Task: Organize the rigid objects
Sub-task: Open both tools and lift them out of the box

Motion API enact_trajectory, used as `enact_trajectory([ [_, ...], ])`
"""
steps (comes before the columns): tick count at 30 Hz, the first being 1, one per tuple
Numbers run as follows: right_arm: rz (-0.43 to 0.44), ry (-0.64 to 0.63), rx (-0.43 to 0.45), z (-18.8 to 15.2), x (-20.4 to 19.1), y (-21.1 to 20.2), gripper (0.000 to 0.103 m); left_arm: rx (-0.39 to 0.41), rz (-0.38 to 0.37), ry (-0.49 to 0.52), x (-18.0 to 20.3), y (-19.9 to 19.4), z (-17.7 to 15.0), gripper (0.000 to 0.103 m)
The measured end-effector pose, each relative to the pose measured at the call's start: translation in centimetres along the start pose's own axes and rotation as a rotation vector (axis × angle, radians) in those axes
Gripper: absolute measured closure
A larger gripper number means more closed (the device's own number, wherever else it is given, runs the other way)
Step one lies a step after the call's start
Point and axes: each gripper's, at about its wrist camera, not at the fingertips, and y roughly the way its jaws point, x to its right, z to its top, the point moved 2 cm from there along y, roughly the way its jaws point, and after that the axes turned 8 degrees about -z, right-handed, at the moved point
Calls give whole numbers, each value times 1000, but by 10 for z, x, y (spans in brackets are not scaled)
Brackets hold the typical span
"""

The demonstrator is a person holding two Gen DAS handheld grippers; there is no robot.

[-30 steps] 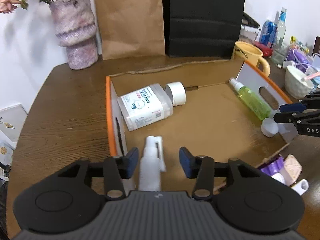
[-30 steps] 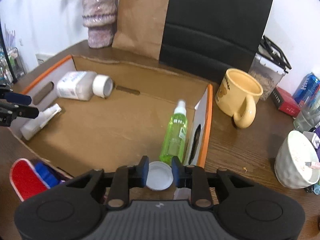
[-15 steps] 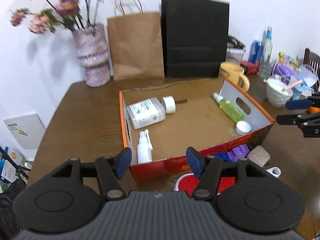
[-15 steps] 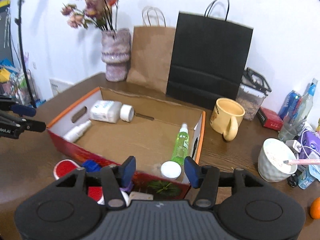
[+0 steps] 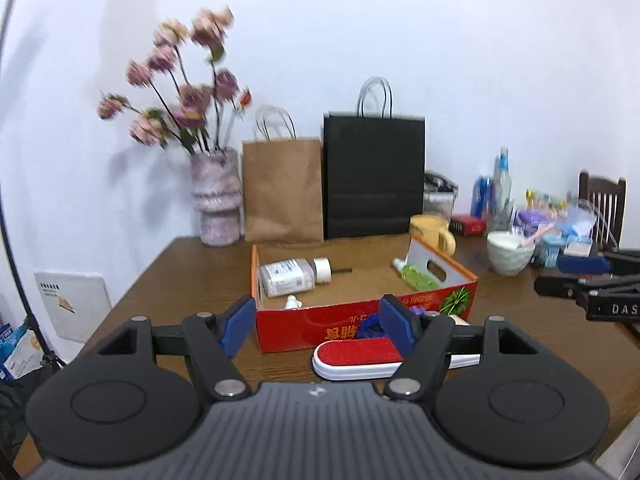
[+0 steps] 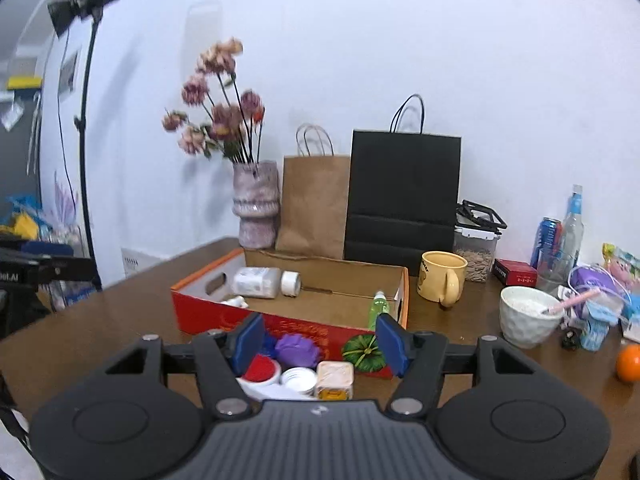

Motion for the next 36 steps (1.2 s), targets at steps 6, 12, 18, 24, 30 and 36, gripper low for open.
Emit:
enact_trajectory([
  [6, 16, 43, 22, -34, -8, -51, 32, 61, 30, -19, 9, -52, -32, 27],
  [12, -13, 79, 18, -73, -22, -92, 32, 64, 74, -42, 12, -91, -64, 23],
  [18, -27, 127, 56, -104, -35, -137, 32, 23, 41, -51, 27, -117, -89, 22],
  [24, -29, 111, 78, -102, -40, -147, 32, 2, 42, -29, 28, -118, -94, 21],
  [30, -23, 128, 60, -105, -39, -141, 32, -11, 61, -36, 27, -112, -97, 21],
  [36, -30, 141, 12, -112, -35, -125, 32, -34, 56, -40, 23, -94, -98, 21],
])
